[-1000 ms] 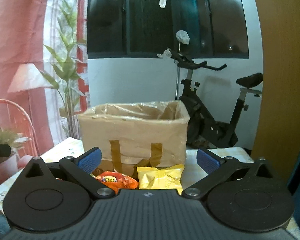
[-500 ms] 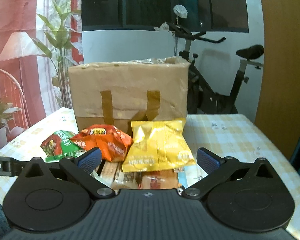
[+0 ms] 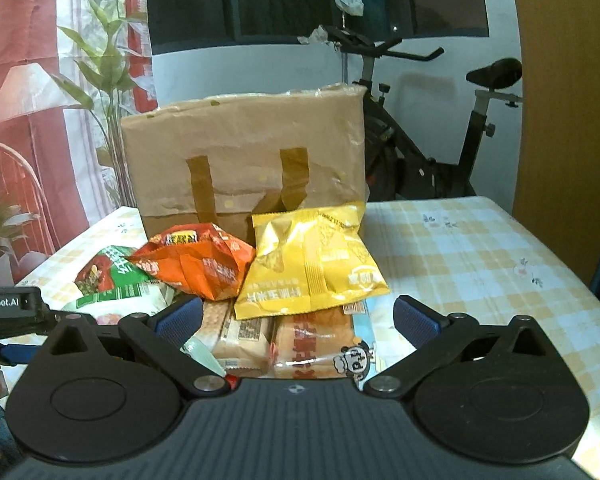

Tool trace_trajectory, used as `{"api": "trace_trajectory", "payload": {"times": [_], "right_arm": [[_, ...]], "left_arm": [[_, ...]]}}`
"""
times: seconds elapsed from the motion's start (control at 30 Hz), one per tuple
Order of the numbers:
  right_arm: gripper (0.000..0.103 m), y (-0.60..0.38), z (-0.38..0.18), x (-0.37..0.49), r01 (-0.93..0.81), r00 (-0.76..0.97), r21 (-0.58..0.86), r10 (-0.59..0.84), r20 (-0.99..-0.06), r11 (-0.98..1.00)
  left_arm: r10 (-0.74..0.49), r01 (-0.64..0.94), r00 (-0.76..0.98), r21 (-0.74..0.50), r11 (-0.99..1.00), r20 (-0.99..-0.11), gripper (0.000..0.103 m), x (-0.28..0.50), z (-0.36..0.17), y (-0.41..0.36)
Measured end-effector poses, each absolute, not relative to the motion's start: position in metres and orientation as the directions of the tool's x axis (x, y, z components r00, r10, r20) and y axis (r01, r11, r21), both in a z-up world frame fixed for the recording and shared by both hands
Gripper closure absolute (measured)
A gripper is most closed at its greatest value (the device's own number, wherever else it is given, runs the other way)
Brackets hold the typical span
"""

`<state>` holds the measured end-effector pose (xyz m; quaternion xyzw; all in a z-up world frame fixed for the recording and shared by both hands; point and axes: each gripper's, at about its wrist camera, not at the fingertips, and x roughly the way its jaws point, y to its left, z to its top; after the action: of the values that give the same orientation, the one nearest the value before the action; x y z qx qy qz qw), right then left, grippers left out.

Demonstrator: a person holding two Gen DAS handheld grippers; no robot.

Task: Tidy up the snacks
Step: 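Lower the left tool onto the pale green chip bag and close it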

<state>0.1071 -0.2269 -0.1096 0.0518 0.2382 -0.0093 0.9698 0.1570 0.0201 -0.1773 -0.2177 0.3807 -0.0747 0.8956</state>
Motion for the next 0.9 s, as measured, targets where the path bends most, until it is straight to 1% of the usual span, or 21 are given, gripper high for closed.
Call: {"api": "trace_trajectory", "payload": {"times": [0.2, 0.47, 0.77, 0.83, 0.9], "right_arm": [[0.0, -0.228, -0.116, 0.11, 0.041, 0.876, 0.102, 0.013, -0.482, 0.994], [0.0, -0.231, -0.122, 0.114, 0.05, 0.864, 0.114, 0.014, -0.503, 0.992], [0.0, -0.231, -0.128, 0.115, 0.048, 0.857, 0.112, 0.017, -0.515, 0.993], [0.0, -0.231, -0.128, 0.115, 0.049, 0.857, 0.111, 0.016, -0.515, 0.993], [0.0, -0.231, -0.128, 0.116, 0.048, 0.857, 0.112, 0.017, -0.515, 0.993]], "left_arm": [[-0.325, -0.032, 0.679, -0.469, 0.883, -0.658, 0.0, 0.167, -0.189, 0.014], [-0.385, -0.047, 0.651, -0.542, 0.839, -0.654, 0.0, 0.179, -0.203, 0.013], [-0.416, -0.023, 0.632, -0.553, 0.833, -0.653, 0.0, 0.176, -0.203, 0.012], [-0.423, -0.02, 0.63, -0.558, 0.83, -0.652, 0.002, 0.175, -0.204, 0.013], [-0.438, 0.005, 0.633, -0.562, 0.827, -0.638, 0.007, 0.172, -0.203, 0.014]]}}
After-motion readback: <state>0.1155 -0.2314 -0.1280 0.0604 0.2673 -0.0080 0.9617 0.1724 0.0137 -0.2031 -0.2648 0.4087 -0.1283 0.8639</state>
